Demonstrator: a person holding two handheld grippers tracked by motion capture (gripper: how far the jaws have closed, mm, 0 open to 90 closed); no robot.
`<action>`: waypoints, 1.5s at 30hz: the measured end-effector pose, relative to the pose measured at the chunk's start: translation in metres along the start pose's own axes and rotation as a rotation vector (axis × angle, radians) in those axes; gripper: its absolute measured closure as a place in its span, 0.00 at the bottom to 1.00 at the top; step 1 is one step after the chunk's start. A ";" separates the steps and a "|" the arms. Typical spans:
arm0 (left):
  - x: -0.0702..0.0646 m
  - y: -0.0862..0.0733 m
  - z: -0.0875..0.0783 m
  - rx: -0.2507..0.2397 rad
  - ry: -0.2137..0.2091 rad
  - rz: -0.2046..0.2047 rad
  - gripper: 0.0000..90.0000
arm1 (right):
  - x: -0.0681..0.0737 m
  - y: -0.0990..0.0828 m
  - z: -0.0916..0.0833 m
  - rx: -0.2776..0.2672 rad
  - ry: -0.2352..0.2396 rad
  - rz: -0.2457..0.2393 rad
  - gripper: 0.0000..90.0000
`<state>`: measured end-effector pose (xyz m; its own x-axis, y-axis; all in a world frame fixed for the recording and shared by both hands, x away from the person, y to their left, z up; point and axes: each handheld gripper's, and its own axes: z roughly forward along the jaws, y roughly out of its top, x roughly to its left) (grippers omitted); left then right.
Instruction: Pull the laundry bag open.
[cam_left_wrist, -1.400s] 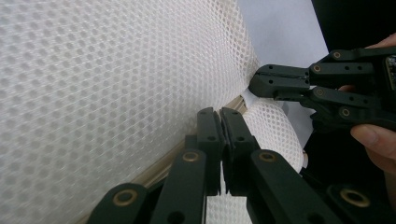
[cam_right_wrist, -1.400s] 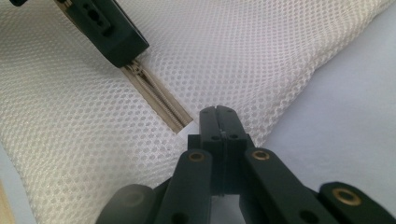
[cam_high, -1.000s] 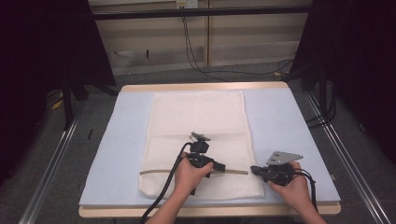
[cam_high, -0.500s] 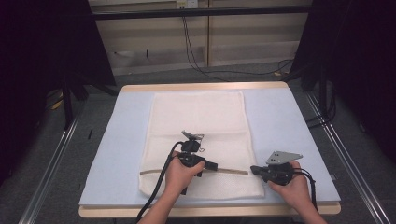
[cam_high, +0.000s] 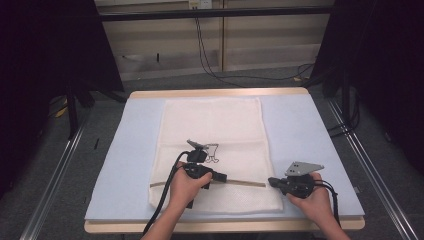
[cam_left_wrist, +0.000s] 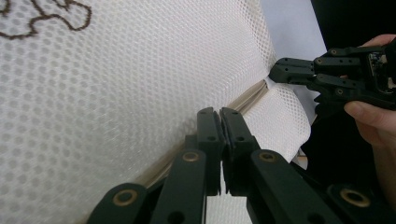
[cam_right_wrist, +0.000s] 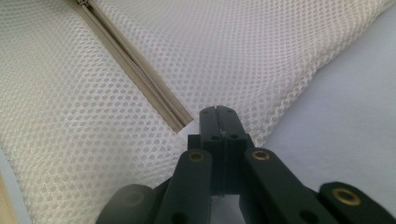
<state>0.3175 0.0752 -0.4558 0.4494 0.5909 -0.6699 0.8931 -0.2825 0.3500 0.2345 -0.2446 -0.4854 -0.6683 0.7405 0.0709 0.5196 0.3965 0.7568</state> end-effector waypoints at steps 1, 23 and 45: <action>0.001 0.000 -0.001 0.000 -0.010 -0.007 0.97 | 0.000 0.000 0.000 -0.001 0.000 0.000 1.00; 0.006 -0.003 0.000 0.004 -0.015 -0.010 0.97 | 0.000 0.000 0.000 -0.004 -0.004 -0.007 1.00; 0.015 -0.005 -0.001 0.017 -0.028 -0.009 0.97 | 0.000 0.000 0.000 -0.004 0.000 -0.008 1.00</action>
<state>0.3196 0.0864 -0.4664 0.4417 0.5721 -0.6911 0.8971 -0.2901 0.3332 0.2347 -0.2448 -0.4859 -0.6726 0.7371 0.0648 0.5118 0.4003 0.7601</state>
